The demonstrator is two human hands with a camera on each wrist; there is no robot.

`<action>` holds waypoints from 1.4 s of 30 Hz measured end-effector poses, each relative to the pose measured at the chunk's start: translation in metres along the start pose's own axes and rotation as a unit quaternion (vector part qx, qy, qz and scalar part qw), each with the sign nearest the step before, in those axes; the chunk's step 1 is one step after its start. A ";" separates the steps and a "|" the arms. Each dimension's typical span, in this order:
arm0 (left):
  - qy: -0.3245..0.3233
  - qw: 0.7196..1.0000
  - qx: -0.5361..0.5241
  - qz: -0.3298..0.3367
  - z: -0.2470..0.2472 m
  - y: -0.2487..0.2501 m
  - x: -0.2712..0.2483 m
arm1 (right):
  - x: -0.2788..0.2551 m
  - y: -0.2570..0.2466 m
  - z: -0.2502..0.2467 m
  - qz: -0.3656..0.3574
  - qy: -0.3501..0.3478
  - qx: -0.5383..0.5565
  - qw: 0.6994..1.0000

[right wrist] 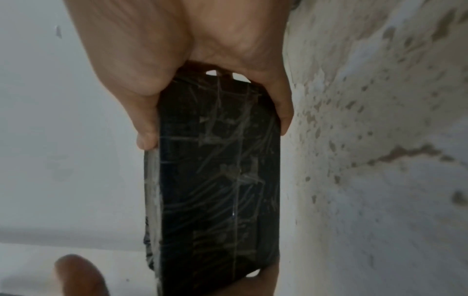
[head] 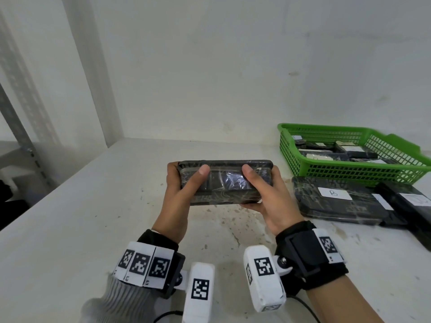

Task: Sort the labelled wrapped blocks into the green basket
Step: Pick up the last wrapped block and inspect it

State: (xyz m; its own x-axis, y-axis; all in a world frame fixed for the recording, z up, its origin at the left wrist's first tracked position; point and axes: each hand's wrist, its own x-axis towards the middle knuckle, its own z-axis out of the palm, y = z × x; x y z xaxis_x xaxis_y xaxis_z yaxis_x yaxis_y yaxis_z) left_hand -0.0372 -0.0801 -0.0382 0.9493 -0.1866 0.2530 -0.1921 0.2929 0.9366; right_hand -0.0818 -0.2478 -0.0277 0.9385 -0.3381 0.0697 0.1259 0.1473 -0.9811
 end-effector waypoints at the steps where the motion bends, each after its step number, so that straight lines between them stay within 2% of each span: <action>1: 0.004 1.000 0.003 -0.002 0.001 -0.001 -0.001 | 0.000 0.000 0.000 -0.002 -0.001 0.002 1.000; 9: 0.024 0.999 0.004 0.024 -0.005 -0.007 0.003 | -0.003 0.002 0.004 0.005 -0.035 -0.002 0.999; 15: -0.021 0.999 0.033 0.022 -0.002 -0.008 0.001 | 0.002 0.003 -0.001 -0.016 0.000 0.013 1.000; 19: -0.005 0.997 0.063 0.035 0.000 -0.007 -0.001 | 0.003 0.002 -0.002 -0.010 0.005 -0.005 1.000; 21: 0.007 0.998 0.064 0.021 -0.002 -0.006 0.000 | 0.003 0.000 -0.001 0.001 0.002 0.030 1.000; 25: 0.004 0.998 -0.056 -0.016 -0.005 0.000 0.002 | 0.007 -0.004 -0.007 0.036 0.012 0.153 0.988; 27: -0.021 0.995 -0.089 -0.024 -0.005 0.003 0.002 | 0.007 -0.004 -0.008 0.062 -0.005 0.151 0.987; 30: -0.051 0.992 -0.110 -0.042 -0.003 0.005 0.000 | 0.004 -0.007 -0.009 0.085 -0.031 0.093 0.992; 33: -0.036 0.993 -0.111 -0.032 -0.003 0.007 0.001 | 0.002 -0.010 -0.012 0.100 -0.088 0.060 0.989; 36: -0.028 0.993 -0.109 -0.030 -0.003 0.006 0.002 | 0.000 -0.013 -0.010 0.105 -0.130 0.120 0.979; 39: -0.009 0.996 -0.083 -0.041 -0.006 0.002 0.004 | -0.001 -0.015 -0.007 0.091 -0.130 0.183 0.970; 42: 0.042 0.997 -0.060 -0.038 -0.007 -0.001 0.005 | -0.001 -0.013 -0.006 0.036 -0.097 0.192 0.976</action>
State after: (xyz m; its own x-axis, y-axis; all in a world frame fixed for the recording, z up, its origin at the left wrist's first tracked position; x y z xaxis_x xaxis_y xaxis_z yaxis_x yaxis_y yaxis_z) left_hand -0.0302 -0.0748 -0.0394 0.9784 -0.1347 0.1569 -0.0927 0.3925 0.9151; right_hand -0.0863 -0.2552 -0.0156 0.9879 -0.1377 0.0716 0.1330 0.5138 -0.8475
